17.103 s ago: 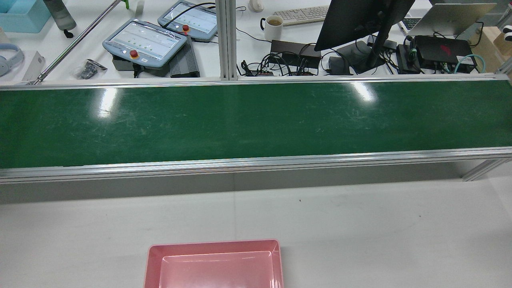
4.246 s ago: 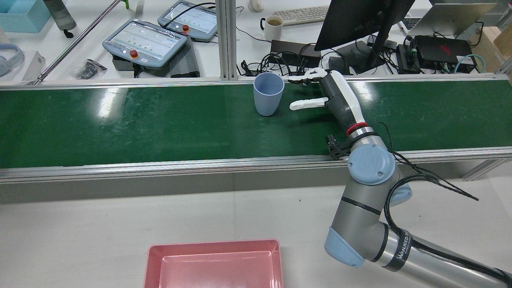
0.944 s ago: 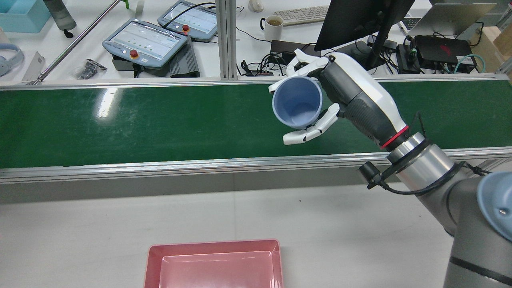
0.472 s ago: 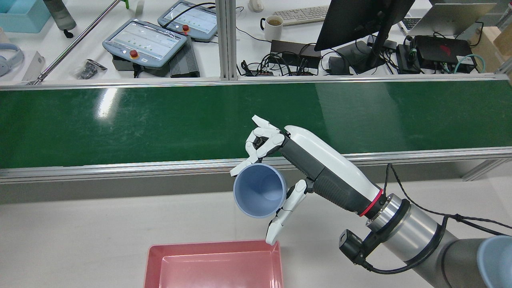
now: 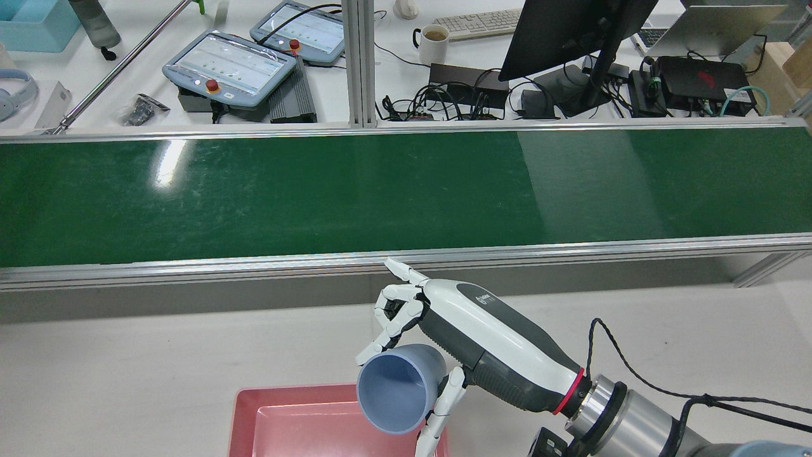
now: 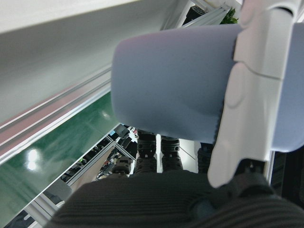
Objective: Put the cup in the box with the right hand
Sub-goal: 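Lower the cup into the pink tray and open the right hand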
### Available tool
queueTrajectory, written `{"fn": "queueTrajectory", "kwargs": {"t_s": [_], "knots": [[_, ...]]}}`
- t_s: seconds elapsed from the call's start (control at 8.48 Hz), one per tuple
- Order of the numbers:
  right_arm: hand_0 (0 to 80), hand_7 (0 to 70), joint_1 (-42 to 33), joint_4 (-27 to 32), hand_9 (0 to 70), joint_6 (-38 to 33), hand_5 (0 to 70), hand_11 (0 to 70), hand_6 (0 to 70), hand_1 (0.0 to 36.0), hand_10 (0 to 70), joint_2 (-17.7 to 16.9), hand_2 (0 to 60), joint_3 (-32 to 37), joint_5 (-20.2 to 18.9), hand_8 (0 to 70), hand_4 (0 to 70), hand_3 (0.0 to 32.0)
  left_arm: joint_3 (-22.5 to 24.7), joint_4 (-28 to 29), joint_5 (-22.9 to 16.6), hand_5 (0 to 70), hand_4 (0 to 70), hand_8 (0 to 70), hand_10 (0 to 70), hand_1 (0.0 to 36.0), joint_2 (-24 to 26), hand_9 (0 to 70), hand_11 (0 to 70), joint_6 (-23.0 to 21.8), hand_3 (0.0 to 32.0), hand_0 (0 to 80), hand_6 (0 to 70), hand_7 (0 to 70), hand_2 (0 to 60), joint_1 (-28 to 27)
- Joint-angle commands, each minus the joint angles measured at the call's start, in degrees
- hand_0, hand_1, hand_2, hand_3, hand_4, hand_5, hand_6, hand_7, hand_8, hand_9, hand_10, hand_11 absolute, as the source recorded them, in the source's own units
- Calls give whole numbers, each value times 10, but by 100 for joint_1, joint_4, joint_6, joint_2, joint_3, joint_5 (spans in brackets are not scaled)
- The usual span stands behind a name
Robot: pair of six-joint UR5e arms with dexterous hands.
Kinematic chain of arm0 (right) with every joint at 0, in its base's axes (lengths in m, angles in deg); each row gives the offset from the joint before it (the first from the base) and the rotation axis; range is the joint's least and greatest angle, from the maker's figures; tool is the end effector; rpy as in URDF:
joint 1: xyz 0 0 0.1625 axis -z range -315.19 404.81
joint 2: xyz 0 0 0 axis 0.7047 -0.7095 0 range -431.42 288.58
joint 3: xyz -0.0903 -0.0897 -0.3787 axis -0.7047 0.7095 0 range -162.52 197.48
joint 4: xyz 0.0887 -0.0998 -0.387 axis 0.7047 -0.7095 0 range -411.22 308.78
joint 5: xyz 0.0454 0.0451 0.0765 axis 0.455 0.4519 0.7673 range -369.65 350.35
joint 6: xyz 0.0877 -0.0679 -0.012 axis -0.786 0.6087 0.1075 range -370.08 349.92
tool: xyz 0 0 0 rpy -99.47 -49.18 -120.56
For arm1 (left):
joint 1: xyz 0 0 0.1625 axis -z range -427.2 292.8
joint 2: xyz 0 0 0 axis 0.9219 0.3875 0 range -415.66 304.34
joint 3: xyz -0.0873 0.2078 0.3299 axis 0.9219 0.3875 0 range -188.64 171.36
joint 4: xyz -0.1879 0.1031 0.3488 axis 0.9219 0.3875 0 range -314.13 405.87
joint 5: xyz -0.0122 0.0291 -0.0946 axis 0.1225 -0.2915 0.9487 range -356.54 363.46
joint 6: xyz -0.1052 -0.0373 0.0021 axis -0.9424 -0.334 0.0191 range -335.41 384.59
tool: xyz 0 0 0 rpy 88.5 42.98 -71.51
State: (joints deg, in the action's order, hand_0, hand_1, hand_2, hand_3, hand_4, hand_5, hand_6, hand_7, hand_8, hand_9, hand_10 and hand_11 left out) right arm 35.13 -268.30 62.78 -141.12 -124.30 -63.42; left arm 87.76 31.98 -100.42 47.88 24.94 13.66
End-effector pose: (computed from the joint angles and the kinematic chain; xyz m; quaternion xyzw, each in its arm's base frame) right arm -0.3495 -0.2617 0.1990 0.0885 -0.8506 0.3701 0.3630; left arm -0.0137 -0.5853 0.5067 -0.1371 0.7297 -0.6542 0.1445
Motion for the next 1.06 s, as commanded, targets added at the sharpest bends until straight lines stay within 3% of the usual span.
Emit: {"fn": "queueTrajectory", "kwargs": {"t_s": [0.0, 0.12, 0.24, 0.59, 0.71, 0.83, 0.94], "knots": [[612, 700, 308, 52, 541, 36, 45, 57, 314, 100, 39, -106, 0, 491, 376, 311, 700, 0, -7, 0, 0, 0, 0, 0, 0, 0, 0, 0, 0, 0, 0, 0, 0, 0, 0, 0], [581, 700, 317, 52, 536, 18, 39, 58, 311, 66, 40, -106, 0, 511, 376, 305, 700, 0, 1, 0, 0, 0, 0, 0, 0, 0, 0, 0, 0, 0, 0, 0, 0, 0, 0, 0], [522, 700, 317, 52, 532, 18, 20, 40, 303, 1, 33, -123, 0, 511, 385, 297, 700, 0, -7, 0, 0, 0, 0, 0, 0, 0, 0, 0, 0, 0, 0, 0, 0, 0, 0, 0], [392, 700, 317, 52, 536, 18, 0, 0, 287, 0, 7, -123, 0, 511, 385, 294, 700, 0, -7, 0, 0, 0, 0, 0, 0, 0, 0, 0, 0, 0, 0, 0, 0, 0, 0, 0], [292, 700, 317, 43, 540, 18, 0, 0, 284, 0, 5, -140, 0, 502, 385, 296, 700, 0, 1, 0, 0, 0, 0, 0, 0, 0, 0, 0, 0, 0, 0, 0, 0, 0, 0, 0], [52, 700, 317, 43, 542, 18, 0, 0, 283, 0, 4, -141, 19, 476, 385, 298, 700, 0, 1, 0, 0, 0, 0, 0, 0, 0, 0, 0, 0, 0, 0, 0, 0, 0, 0, 0], [0, 700, 317, 43, 542, 18, 0, 0, 281, 0, 0, -132, 210, 458, 385, 296, 576, 0, 1, -9, 0, 0, 0, 0, 0, 0, 0, 0, 0, 0, 0, 0, 0, 0, 0, 0]]}}
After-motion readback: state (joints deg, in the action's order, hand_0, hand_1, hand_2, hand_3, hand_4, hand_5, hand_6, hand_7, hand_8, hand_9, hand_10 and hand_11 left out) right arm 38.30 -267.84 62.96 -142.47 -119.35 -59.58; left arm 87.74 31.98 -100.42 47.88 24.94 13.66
